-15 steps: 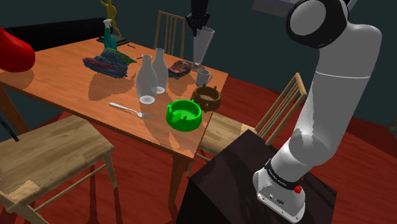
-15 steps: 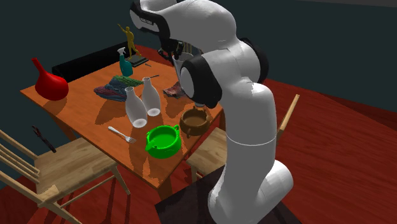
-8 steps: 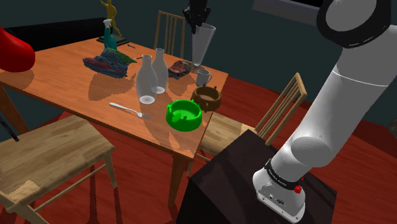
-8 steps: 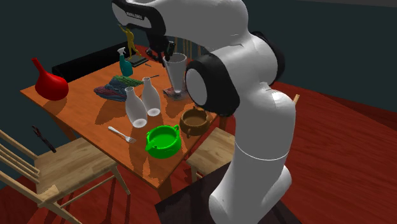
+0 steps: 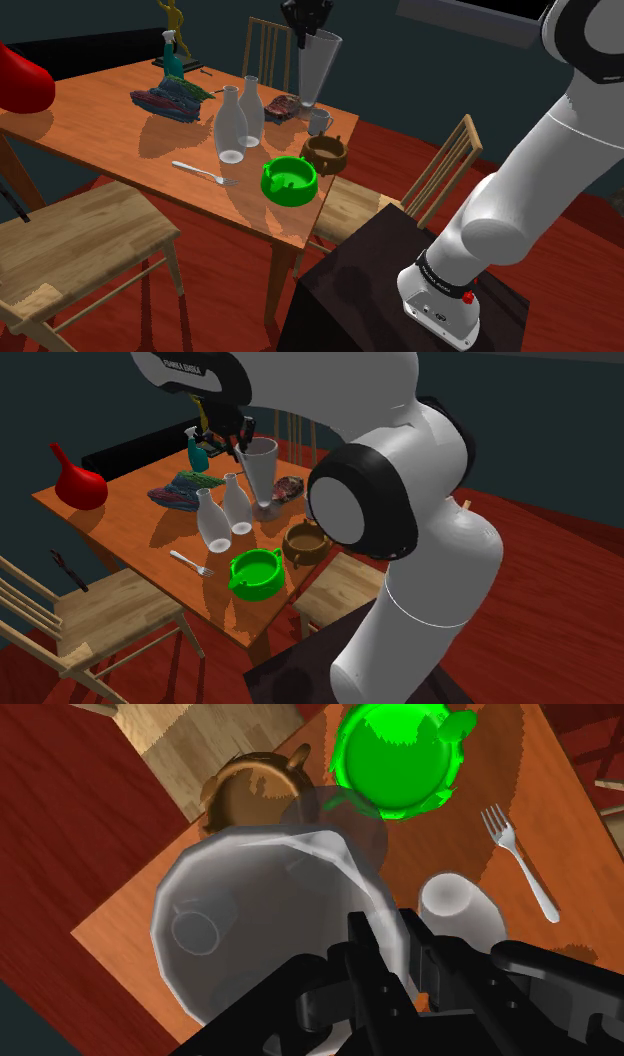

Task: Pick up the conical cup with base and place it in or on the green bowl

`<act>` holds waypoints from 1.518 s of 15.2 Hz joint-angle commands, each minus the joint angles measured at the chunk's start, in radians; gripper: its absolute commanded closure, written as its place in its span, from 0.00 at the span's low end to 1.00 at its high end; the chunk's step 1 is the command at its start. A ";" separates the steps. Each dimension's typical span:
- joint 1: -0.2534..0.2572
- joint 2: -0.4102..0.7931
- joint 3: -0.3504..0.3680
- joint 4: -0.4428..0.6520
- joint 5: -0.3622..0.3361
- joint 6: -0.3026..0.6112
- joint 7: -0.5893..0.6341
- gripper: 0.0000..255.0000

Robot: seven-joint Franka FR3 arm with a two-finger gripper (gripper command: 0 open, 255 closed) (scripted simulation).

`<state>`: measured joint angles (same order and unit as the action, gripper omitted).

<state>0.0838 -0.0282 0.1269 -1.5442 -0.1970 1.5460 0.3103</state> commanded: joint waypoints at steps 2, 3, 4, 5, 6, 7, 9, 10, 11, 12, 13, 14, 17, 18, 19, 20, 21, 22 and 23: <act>0.027 -0.040 0.029 -0.013 0.005 -0.037 0.051 1.00; 0.036 -0.053 0.040 -0.015 0.007 -0.051 0.069 1.00; 0.045 -0.064 0.051 -0.016 0.009 -0.065 0.087 1.00; 0.055 -0.074 0.062 -0.016 0.012 -0.079 0.106 1.00; 0.069 -0.087 0.080 -0.013 0.016 -0.101 0.134 1.00; 0.068 -0.093 0.079 -0.034 0.017 -0.086 0.135 1.00; 0.068 -0.104 0.078 -0.074 0.020 -0.057 0.139 1.00; 0.068 -0.110 0.077 -0.093 0.021 -0.042 0.140 1.00; 0.068 -0.114 0.076 -0.112 0.022 -0.028 0.142 1.00; 0.068 -0.119 0.076 -0.131 0.023 -0.014 0.144 1.00; 0.068 -0.123 0.075 -0.149 0.024 0.000 0.145 1.00; 0.068 -0.127 0.075 -0.167 0.025 0.014 0.147 1.00; 0.068 -0.137 0.073 -0.219 0.026 0.056 0.153 1.00; 0.068 -0.140 0.073 -0.236 0.027 0.069 0.155 1.00; 0.068 -0.143 0.072 -0.252 0.027 0.083 0.156 1.00; 0.068 -0.145 0.072 -0.268 0.027 0.097 0.158 1.00; 0.068 -0.148 0.072 -0.284 0.028 0.110 0.160 1.00; 0.068 -0.150 0.072 -0.300 0.028 0.123 0.162 1.00; 0.068 -0.151 0.071 -0.315 0.028 0.137 0.164 1.00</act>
<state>0.1521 -0.1782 0.1991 -1.8460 -0.1689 1.6695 0.4737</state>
